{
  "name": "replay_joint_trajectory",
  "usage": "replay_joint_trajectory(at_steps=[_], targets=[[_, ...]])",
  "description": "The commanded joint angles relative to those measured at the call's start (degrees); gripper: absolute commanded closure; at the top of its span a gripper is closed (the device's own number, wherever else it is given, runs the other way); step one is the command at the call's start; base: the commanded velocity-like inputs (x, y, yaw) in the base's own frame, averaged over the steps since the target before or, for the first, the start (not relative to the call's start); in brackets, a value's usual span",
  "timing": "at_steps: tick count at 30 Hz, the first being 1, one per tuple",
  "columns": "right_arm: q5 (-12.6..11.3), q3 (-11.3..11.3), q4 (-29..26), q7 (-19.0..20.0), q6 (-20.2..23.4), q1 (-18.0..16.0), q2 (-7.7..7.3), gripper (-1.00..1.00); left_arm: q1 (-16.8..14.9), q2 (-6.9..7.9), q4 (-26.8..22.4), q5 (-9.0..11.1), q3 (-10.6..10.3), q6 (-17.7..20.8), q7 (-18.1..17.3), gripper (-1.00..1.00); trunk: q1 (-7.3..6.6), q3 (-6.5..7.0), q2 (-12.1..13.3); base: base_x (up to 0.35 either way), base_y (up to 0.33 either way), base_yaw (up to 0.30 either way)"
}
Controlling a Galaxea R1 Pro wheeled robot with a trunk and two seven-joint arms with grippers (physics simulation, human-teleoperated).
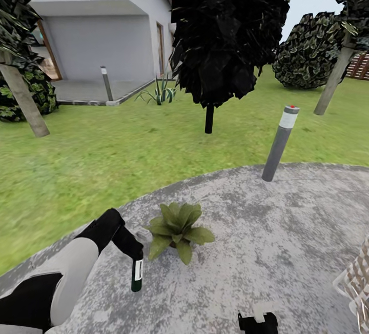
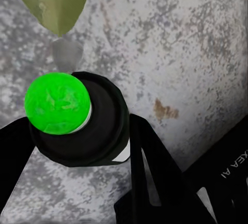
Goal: Pick up the pesticide atomizer in the garden and spray insectifuge to fully cover both potted plants in the garden.
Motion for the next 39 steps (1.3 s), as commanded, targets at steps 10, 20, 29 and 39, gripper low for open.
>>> replay_joint_trajectory(at_steps=[10, 20, 29, 39], targets=[[0.52, 0.11, 0.06, -0.52, -0.06, -0.04, 0.11, -1.0, -1.29, -0.59, -0.64, -1.36, 0.32, 0.44, -1.4, 1.0, -0.01, -0.05, -0.02, 0.044, 0.1, -0.08], [0.52, 0.11, 0.08, -0.52, -0.04, -0.04, 0.08, -1.0, -4.79, -1.24, -1.18, -7.91, -7.51, 4.84, -15.26, 1.0, -0.01, -0.05, -0.02, 0.015, 0.04, -0.015], [0.52, 0.11, 0.06, -0.52, -0.06, -0.04, 0.09, -1.0, -4.98, -3.01, -2.24, -8.11, -8.57, 7.17, -16.16, 1.0, -0.01, -0.05, -0.02, 0.0, 0.0, -0.029], [0.52, 0.11, 0.06, -0.52, -0.04, -0.04, 0.08, -1.0, -4.55, -5.18, -2.25, -8.05, -12.02, 7.45, -16.18, 1.0, -0.01, -0.05, -0.02, 0.0, 0.0, -0.278]])
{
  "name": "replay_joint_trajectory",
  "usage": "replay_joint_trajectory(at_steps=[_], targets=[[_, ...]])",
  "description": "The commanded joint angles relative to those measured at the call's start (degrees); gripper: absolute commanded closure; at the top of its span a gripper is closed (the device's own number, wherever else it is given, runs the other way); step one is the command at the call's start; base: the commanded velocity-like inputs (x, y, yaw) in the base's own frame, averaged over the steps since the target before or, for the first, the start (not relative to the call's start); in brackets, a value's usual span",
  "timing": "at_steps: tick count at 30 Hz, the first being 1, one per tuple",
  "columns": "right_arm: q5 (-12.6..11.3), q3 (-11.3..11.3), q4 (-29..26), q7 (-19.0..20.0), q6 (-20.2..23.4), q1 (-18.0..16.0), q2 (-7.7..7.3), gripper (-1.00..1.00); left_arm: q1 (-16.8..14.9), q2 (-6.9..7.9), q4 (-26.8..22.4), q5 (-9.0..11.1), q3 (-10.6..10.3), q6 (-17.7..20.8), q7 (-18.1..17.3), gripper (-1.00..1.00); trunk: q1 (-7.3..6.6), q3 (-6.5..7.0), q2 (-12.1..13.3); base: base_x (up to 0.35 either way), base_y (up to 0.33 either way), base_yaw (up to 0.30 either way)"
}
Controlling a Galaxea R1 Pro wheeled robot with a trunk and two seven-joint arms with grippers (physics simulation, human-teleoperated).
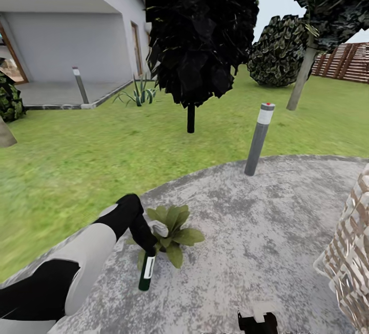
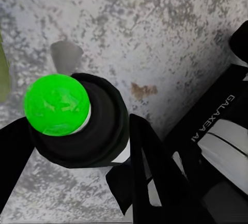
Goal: Pick up the pesticide atomizer in the garden and spray insectifuge to fully cover both potted plants in the garden.
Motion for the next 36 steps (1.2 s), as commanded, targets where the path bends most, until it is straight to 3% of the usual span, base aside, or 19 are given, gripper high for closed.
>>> replay_joint_trajectory(at_steps=[1, 5, 12, 21, 27, 29, 32, 36], targets=[[0.6, 0.1, 0.09, -0.51, -0.06, -0.05, 0.01, -1.0, 0.19, 0.11, -0.11, -0.49, -0.11, 0.64, -0.58, 1.0, -0.01, -0.05, -0.02, 0.0, 0.0, -0.216], [0.6, 0.1, 0.13, -0.51, -0.05, -0.05, 0.05, -1.0, 0.73, 1.1, 0.36, -0.56, -0.09, 1.09, -0.32, 1.0, -0.01, -0.05, -0.02, 0.0, 0.0, -0.049], [0.6, 0.1, 0.15, -0.51, -0.07, -0.05, 0.04, -1.0, 2.91, 1.2, 0.08, -0.51, 0.44, 3.73, 2.32, 1.0, -0.01, -0.05, -0.02, 0.0, 0.0, -0.002], [0.79, 0.1, 0.16, -0.49, -0.06, -0.03, -0.18, -1.0, 3.09, -1.37, -0.25, -0.45, 0.52, 7.26, 4.73, 1.0, -0.01, -0.05, -0.02, 0.0, 0.0, 0.0], [0.87, 0.1, 0.16, -0.45, -0.02, 0.04, -0.3, -1.0, 5.84, 0.88, -0.13, -0.42, 0.62, 7.29, 4.92, 1.0, -0.01, -0.05, -0.02, 0.0, 0.0, 0.0], [0.87, 0.1, 0.16, -0.43, -0.01, 0.08, -0.3, -1.0, 6.5, 0.95, -0.16, -0.4, 0.62, 7.28, 5.35, 1.0, -0.01, -0.05, -0.02, 0.0, 0.0, 0.0], [0.87, 0.1, 0.16, -0.47, 0.01, 0.12, -0.31, -1.0, 7.27, 0.58, -0.16, 0.32, 0.79, 7.29, 10.41, 1.0, -0.01, -0.05, -0.02, 0.0, 0.0, 0.0], [0.87, 0.1, 0.16, -0.48, -0.04, 0.13, -0.28, -1.0, 7.38, 0.39, -0.23, 0.46, 0.99, 7.32, 11.22, 1.0, -0.01, -0.05, -0.02, 0.0, 0.0, 0.0]])
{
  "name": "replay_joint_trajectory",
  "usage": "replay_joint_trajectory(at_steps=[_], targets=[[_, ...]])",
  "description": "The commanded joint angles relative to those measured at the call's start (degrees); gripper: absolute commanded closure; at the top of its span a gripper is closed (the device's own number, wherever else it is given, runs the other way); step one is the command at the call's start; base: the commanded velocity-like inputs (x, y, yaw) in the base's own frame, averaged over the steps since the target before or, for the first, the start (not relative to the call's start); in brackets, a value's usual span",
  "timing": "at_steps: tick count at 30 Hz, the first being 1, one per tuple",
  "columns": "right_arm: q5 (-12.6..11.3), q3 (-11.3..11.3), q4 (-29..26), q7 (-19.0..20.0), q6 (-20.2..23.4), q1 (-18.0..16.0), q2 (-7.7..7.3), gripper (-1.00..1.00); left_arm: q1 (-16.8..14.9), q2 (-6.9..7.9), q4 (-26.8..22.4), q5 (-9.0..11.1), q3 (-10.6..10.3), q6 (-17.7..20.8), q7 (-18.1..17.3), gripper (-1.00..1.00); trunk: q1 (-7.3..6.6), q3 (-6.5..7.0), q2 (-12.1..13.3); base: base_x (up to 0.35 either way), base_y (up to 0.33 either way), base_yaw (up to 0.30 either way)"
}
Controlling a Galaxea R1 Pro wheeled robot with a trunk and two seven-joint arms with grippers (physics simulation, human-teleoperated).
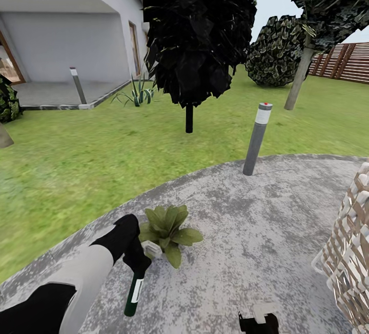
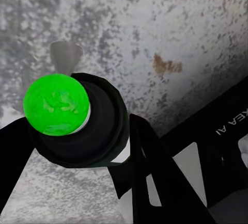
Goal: Pick up the pesticide atomizer in the garden and spray insectifuge to fully cover both potted plants in the garden.
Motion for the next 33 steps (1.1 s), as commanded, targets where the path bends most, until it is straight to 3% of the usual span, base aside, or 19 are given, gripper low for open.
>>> replay_joint_trajectory(at_steps=[1, 7, 19, 33], targets=[[0.59, 0.11, 0.05, -0.51, -0.07, -0.03, 0.04, -1.0, 0.0, -0.04, -0.09, -0.52, -0.12, 0.38, -0.53, 1.0, -0.01, -0.05, -0.02, 0.0, 0.0, 0.0], [0.36, 0.11, -0.02, -0.53, -0.06, -0.03, 0.33, -1.0, -0.18, 0.13, -0.2, -0.8, -0.73, 0.24, -0.35, 1.0, -0.01, -0.1, -0.02, 0.0, 0.0, 0.0], [0.34, 0.11, -0.04, -0.53, -0.07, -0.03, 0.34, -1.0, -0.16, -0.03, -2.95, -1.29, -1.03, 0.2, -0.34, 1.0, 0.3, -3.81, -0.18, 0.0, 0.0, 0.0], [0.6, 0.11, 0.05, -0.53, -0.06, -0.03, 0.01, -1.0, -0.72, 0.01, -3.04, -1.34, -0.89, 0.17, -0.74, 1.0, 0.3, -3.94, -0.18, 0.0, 0.029, 0.0]])
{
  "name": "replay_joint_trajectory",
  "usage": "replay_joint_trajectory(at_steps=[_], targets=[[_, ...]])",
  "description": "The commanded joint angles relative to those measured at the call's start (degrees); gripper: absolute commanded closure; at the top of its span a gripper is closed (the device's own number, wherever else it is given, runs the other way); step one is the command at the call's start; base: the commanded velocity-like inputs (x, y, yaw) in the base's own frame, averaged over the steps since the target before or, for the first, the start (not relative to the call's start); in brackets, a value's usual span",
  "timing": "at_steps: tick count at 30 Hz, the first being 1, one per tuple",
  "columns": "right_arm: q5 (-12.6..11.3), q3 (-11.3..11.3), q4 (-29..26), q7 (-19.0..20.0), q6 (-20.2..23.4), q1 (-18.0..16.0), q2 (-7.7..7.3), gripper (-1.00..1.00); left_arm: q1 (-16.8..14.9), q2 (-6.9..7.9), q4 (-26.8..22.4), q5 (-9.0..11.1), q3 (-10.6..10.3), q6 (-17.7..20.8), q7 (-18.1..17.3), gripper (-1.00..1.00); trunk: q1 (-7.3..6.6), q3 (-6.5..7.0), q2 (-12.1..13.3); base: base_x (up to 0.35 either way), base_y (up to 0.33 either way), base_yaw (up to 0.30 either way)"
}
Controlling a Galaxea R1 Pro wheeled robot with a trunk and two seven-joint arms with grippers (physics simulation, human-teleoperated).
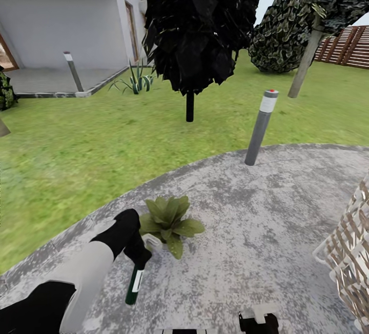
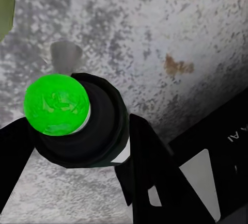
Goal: Pick up the pesticide atomizer in the garden and spray insectifuge to fully cover both potted plants in the garden.
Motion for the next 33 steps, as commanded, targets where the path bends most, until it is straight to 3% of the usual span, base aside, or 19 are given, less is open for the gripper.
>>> replay_joint_trajectory(at_steps=[1, 8, 12, 13, 16, 17, 18, 19, 21, 22, 28, 33], targets=[[0.61, 0.12, 0.06, -0.52, -0.09, -0.03, -0.01, -1.0, -0.06, -0.11, -0.1, -0.53, -0.09, 0.37, -0.59, 1.0, -0.01, -0.05, -0.02, -0.005, 0.246, 0.0], [0.61, 0.12, 0.06, -0.52, -0.06, -0.03, -0.12, -1.0, -0.38, -0.37, -0.17, -0.33, -0.14, 0.43, -0.83, 1.0, -0.01, -0.05, -0.02, -0.109, 0.284, 0.0], [0.61, 0.12, 0.06, -0.52, -0.08, -0.03, -0.12, -1.0, -2.9, -1.35, -0.05, -0.32, -0.22, 0.41, -3.26, 1.0, -0.01, -0.05, -0.02, 0.022, 0.289, 0.0], [0.61, 0.12, 0.06, -0.52, -0.05, -0.03, -0.12, -1.0, -4.51, -1.56, 0.02, -0.37, -0.82, 0.41, -5.28, 1.0, -0.01, -0.05, -0.02, 0.221, 0.239, 0.0], [0.61, 0.12, 0.06, -0.52, -0.07, -0.03, -0.19, -1.0, -6.38, -1.56, -0.02, -0.46, -6.48, 0.45, -10.39, 1.0, -0.01, -0.05, -0.02, 0.277, 0.185, 0.0], [0.61, 0.12, 0.06, -0.52, -0.05, -0.03, -0.2, -1.0, -6.65, -1.54, -0.07, -0.56, -10.18, 0.46, -13.73, 1.0, -0.01, -0.05, -0.02, 0.168, 0.081, 0.0], [0.61, 0.12, 0.06, -0.52, -0.06, -0.03, -0.2, -1.0, -6.72, -1.52, -0.08, -0.6, -11.89, 0.46, -15.22, 1.0, -0.01, -0.05, -0.02, 0.108, 0.052, 0.0], [0.61, 0.12, 0.06, -0.52, -0.04, -0.03, -0.21, -1.0, -6.66, -1.35, -0.07, -0.64, -14.87, 0.46, -17.34, 1.0, -0.01, -0.05, -0.02, 0.044, 0.021, 0.0], [0.6, 0.12, 0.06, -0.52, -0.05, -0.03, -0.21, -1.0, -6.41, -0.93, 0.0, -0.67, -16.88, 0.46, -18.39, 1.0, -0.01, -0.05, -0.02, 0.019, 0.009, 0.0], [0.6, 0.12, 0.06, -0.52, -0.05, -0.03, -0.21, -1.0, -6.29, -0.63, 0.04, -0.67, -17.23, 0.43, -18.57, 1.0, -0.01, -0.05, -0.02, 0.009, 0.004, 0.0], [0.61, 0.12, 0.06, -0.52, -0.04, -0.03, -0.21, -1.0, -5.61, 4.88, 0.26, -0.68, -17.84, 0.25, -18.97, 1.0, -0.01, -0.05, -0.02, 0.001, 0.001, 0.0], [0.53, 0.12, 0.06, -0.52, -0.05, -0.03, -0.21, -1.0, -5.45, 6.76, 0.64, -0.64, -17.53, 0.32, -18.43, 1.0, -0.01, -0.05, -0.02, 0.0, 0.0, -0.001]])
